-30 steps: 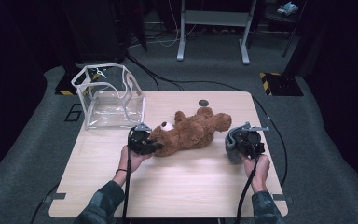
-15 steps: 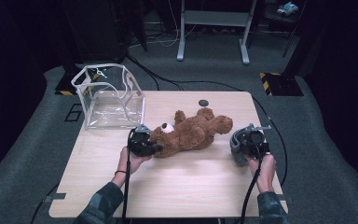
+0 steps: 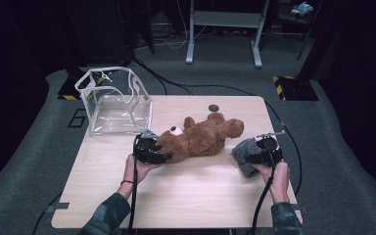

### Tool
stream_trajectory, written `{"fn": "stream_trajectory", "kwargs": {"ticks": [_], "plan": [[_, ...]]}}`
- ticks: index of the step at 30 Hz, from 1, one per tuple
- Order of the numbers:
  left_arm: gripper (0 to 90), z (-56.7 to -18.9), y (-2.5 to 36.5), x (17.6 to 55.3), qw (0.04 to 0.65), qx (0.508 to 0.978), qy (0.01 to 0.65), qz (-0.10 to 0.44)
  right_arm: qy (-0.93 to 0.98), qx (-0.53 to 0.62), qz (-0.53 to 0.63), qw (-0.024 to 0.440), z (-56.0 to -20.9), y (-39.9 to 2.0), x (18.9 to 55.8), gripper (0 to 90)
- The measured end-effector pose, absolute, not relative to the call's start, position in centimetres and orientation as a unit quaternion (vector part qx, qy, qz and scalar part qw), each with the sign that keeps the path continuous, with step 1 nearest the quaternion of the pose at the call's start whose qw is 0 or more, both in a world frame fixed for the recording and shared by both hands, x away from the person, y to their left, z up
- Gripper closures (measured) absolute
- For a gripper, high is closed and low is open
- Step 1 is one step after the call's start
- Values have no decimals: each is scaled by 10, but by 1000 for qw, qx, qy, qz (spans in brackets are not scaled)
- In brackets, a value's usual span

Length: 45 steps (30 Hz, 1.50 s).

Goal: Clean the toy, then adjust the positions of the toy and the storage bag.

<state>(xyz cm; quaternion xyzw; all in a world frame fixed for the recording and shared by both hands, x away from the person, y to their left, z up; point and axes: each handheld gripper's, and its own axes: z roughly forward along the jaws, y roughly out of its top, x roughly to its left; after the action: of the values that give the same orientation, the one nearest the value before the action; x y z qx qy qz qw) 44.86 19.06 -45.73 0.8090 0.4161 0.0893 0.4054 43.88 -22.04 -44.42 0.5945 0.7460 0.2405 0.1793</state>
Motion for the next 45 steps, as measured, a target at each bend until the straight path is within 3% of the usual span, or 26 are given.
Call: {"fn": "stream_trajectory", "kwargs": {"ticks": [7, 22, 31, 35, 40, 41, 42, 45], "plan": [[261, -450, 190, 445, 413, 799, 425, 105, 741, 589, 275, 170, -437, -219, 437, 105], [157, -439, 176, 448, 391, 792, 451, 132, 754, 546, 326, 165, -412, -194, 459, 38], [85, -447, 176, 456, 381, 782, 481, 110, 760, 540, 327, 155, -405, -183, 482, 0], [133, -450, 177, 459, 374, 785, 483, 104, 759, 543, 327, 152, -402, -178, 495, 5], [239, -452, 177, 460, 373, 791, 475, 98, 754, 548, 331, 144, -401, -173, 510, 108], [303, -452, 176, 460, 371, 793, 474, 100, 755, 547, 330, 148, -402, -172, 512, 163], [309, -454, 176, 460, 374, 790, 474, 102, 756, 546, 330, 147, -403, -172, 513, 194], [433, -456, 178, 458, 377, 792, 470, 102, 754, 556, 322, 137, -407, -171, 518, 400]]}}
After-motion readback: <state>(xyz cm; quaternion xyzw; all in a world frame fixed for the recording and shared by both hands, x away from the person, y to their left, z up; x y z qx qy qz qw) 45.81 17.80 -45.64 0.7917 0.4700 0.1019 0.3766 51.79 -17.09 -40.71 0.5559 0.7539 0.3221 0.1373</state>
